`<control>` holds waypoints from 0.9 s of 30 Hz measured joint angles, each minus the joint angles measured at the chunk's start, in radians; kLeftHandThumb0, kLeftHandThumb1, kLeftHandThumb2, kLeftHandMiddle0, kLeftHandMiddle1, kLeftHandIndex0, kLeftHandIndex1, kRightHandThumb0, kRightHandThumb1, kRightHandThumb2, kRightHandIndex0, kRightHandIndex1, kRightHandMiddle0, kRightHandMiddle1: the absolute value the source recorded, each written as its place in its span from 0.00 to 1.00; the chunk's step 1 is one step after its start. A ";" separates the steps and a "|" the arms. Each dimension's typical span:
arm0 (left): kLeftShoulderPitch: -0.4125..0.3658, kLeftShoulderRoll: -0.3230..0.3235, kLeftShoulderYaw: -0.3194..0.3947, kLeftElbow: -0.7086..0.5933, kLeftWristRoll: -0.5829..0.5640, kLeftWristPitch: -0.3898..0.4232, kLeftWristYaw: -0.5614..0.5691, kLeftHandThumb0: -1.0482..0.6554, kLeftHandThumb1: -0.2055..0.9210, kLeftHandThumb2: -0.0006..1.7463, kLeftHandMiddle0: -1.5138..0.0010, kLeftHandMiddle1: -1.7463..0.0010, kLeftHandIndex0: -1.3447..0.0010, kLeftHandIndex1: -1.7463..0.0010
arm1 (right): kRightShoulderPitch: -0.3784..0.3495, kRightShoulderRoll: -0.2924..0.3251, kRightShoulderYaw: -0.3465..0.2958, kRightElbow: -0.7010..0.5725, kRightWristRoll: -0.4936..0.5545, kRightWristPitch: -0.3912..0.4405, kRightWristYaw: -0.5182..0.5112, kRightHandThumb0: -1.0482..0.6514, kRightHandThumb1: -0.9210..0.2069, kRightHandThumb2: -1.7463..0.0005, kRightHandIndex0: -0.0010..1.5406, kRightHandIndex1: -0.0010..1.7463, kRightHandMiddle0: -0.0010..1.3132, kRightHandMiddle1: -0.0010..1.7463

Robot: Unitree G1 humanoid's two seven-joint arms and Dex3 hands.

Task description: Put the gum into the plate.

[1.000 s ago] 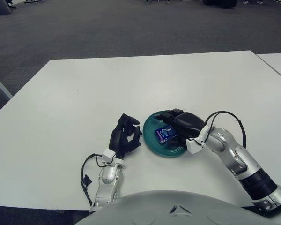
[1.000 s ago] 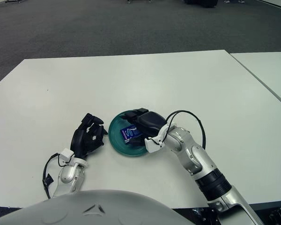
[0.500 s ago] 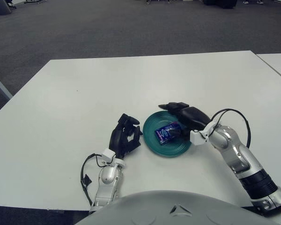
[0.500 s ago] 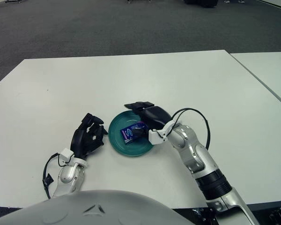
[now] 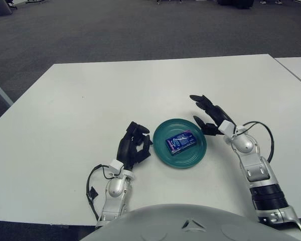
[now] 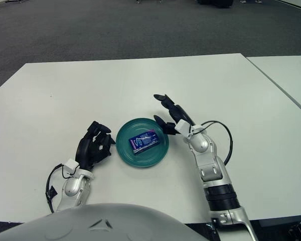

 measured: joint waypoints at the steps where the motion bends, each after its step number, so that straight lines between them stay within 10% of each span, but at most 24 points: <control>1: 0.000 0.000 0.000 -0.001 0.000 0.000 0.000 0.38 0.76 0.51 0.60 0.00 0.73 0.00 | 0.008 0.009 -0.010 0.000 0.014 0.000 -0.008 0.05 0.00 0.52 0.20 0.06 0.00 0.36; 27: 0.010 -0.002 0.019 -0.018 0.040 0.030 0.033 0.38 0.79 0.48 0.62 0.00 0.75 0.00 | 0.281 0.124 -0.115 -0.022 0.147 -0.099 -0.153 0.13 0.00 0.51 0.23 0.06 0.00 0.39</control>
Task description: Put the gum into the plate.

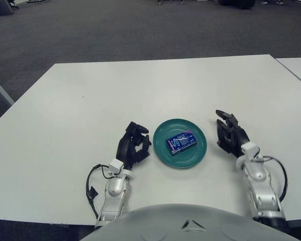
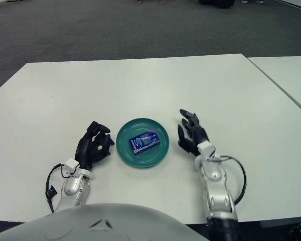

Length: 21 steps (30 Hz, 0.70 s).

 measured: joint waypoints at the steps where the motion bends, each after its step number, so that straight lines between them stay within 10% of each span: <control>1: 0.000 0.000 0.000 0.000 0.002 0.000 0.003 0.38 0.79 0.48 0.63 0.00 0.75 0.00 | 0.004 0.007 0.001 0.013 0.001 -0.019 -0.008 0.14 0.00 0.52 0.25 0.07 0.00 0.41; 8: 0.004 -0.001 0.000 -0.002 0.031 0.003 0.044 0.39 0.83 0.45 0.66 0.00 0.77 0.00 | -0.019 0.080 -0.018 0.182 0.050 -0.228 -0.057 0.23 0.00 0.61 0.29 0.41 0.04 0.67; 21: 0.011 -0.002 0.004 -0.018 0.034 0.023 0.058 0.39 0.84 0.44 0.68 0.00 0.77 0.00 | -0.030 0.146 -0.040 0.212 0.101 -0.289 -0.111 0.33 0.09 0.55 0.31 0.58 0.05 0.74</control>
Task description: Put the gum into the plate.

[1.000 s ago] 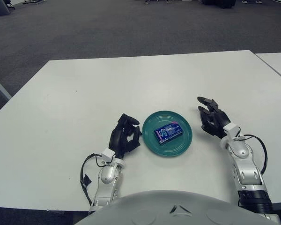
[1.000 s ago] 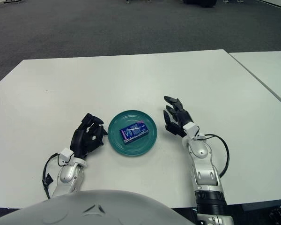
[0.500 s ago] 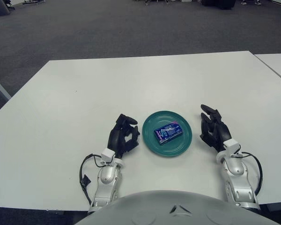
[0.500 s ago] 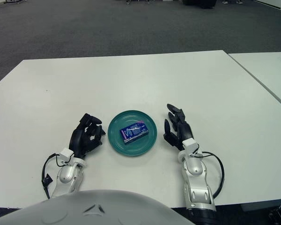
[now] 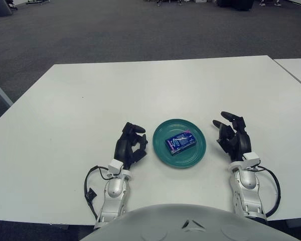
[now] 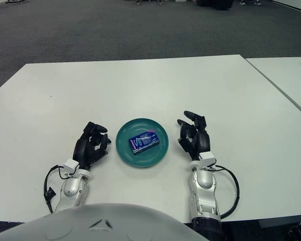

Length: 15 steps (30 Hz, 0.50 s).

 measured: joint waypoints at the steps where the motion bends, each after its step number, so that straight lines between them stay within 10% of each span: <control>1: 0.000 0.000 0.000 0.000 0.000 0.001 0.000 0.39 0.84 0.44 0.68 0.00 0.77 0.00 | 0.001 0.003 0.002 -0.002 0.000 0.001 -0.002 0.33 0.09 0.55 0.31 0.58 0.05 0.75; 15: 0.005 -0.001 0.002 -0.008 -0.009 0.002 -0.003 0.39 0.83 0.45 0.68 0.00 0.77 0.00 | 0.025 0.037 0.024 -0.029 0.000 0.017 -0.007 0.34 0.13 0.53 0.30 0.60 0.08 0.80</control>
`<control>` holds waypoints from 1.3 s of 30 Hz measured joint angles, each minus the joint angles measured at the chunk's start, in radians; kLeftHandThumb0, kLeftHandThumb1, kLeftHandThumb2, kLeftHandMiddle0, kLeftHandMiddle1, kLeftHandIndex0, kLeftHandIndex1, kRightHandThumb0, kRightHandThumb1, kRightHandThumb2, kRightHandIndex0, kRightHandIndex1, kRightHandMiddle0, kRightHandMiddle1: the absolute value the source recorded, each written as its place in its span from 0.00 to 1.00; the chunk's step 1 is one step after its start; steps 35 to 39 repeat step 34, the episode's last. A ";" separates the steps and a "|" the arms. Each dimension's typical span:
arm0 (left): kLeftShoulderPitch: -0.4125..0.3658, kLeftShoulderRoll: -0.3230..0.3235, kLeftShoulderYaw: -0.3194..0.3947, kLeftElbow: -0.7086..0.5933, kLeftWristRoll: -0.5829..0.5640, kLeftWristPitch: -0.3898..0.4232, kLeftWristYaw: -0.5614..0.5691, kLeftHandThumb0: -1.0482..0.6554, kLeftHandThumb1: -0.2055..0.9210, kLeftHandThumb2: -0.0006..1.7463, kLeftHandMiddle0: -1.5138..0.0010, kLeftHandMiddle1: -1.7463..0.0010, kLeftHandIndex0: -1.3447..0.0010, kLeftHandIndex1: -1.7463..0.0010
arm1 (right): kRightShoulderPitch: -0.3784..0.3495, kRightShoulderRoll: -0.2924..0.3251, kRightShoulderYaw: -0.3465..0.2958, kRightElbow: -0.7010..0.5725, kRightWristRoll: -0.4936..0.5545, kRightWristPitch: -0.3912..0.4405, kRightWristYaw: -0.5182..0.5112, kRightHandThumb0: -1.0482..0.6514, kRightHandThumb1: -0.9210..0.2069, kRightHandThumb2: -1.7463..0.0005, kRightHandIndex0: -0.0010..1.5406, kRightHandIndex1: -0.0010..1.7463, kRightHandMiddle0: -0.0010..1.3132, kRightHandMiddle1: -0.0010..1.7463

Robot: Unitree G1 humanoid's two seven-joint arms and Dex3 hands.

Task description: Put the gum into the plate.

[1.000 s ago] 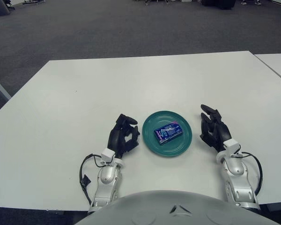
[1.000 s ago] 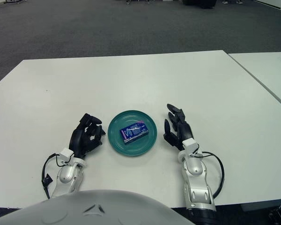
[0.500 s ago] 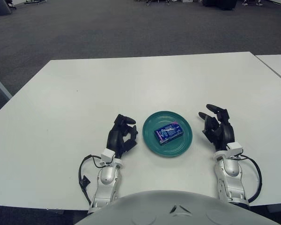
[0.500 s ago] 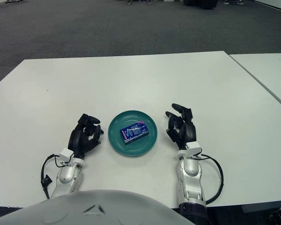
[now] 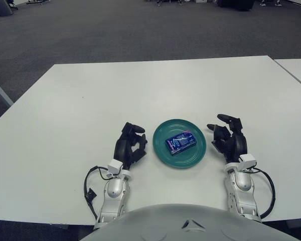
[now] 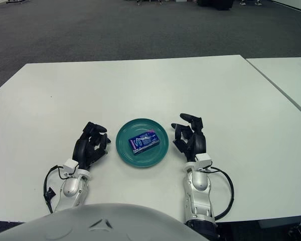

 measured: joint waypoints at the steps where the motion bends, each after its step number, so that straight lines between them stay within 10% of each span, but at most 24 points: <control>1: 0.001 0.000 0.000 -0.001 0.000 0.001 0.000 0.39 0.84 0.45 0.68 0.00 0.77 0.00 | 0.001 0.002 0.000 -0.001 0.000 0.001 -0.002 0.34 0.13 0.53 0.30 0.60 0.08 0.80; 39: 0.006 -0.002 0.008 -0.021 -0.010 0.022 -0.012 0.39 0.82 0.46 0.68 0.00 0.76 0.00 | 0.022 0.005 0.017 -0.013 -0.011 0.018 -0.020 0.34 0.16 0.51 0.32 0.58 0.05 0.73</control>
